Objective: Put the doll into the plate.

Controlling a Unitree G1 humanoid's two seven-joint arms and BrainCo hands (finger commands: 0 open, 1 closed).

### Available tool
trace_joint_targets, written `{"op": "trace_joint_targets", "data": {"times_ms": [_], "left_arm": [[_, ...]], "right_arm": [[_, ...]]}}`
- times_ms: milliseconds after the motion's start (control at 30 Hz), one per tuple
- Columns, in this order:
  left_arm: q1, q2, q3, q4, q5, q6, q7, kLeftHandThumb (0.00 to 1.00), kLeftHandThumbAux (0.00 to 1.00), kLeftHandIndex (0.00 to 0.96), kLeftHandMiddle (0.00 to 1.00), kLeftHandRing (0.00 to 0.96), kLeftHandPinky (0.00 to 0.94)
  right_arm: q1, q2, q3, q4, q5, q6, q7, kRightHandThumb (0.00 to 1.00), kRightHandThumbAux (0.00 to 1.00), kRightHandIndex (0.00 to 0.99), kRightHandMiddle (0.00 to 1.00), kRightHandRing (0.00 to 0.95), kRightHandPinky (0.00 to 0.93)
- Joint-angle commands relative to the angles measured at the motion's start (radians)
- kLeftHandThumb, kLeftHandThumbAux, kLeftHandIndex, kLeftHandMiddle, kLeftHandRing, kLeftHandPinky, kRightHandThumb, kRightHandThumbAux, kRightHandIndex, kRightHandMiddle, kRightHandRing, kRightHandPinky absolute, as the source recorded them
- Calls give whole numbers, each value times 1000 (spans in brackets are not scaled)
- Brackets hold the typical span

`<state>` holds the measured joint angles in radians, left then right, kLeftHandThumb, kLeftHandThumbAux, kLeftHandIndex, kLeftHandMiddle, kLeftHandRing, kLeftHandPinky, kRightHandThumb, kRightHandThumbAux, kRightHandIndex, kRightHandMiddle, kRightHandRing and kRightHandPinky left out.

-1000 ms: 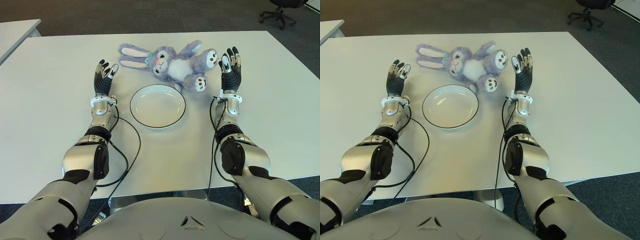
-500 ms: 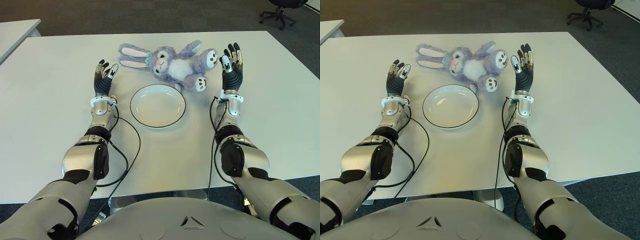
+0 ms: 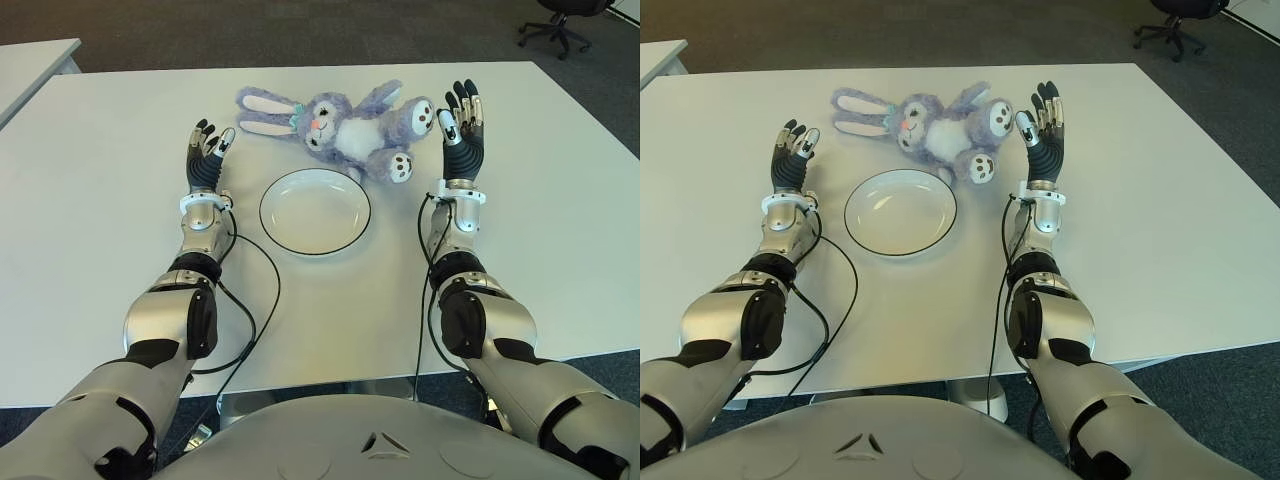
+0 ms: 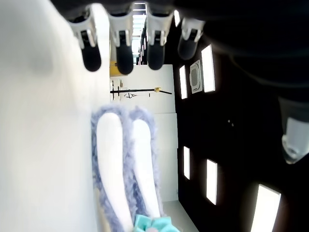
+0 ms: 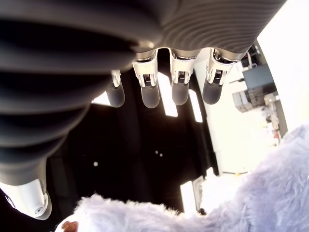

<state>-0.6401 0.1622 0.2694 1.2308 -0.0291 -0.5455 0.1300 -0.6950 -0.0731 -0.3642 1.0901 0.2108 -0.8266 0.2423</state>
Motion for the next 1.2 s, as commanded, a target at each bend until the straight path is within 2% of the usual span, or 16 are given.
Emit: {"op": "trace_joint_targets", "data": {"times_ms": [33,767,967,1200], "left_arm": [[117,-28,8,74,-11,61,-14,0,482,0,118,125,134],[115,-30,11,74,-16,67,-20,0,473,0,111,120,131],[112,-31,16,75,-21,71,-23,0,473,0,115,136,185],[112,-32,23,76,-20,71,-27,0,471,0,114,137,160]], "right_arm": [[161,69,12,37,4,-40,8,195,611,0,12,6,23],[216,117,75,-58,-10,-114,16,224,603,5,25,17,33],[232,126,92,-87,2,-119,31,256,599,9,28,18,35],[256,143,108,-133,6,-116,37,271,596,10,31,20,43]]}}
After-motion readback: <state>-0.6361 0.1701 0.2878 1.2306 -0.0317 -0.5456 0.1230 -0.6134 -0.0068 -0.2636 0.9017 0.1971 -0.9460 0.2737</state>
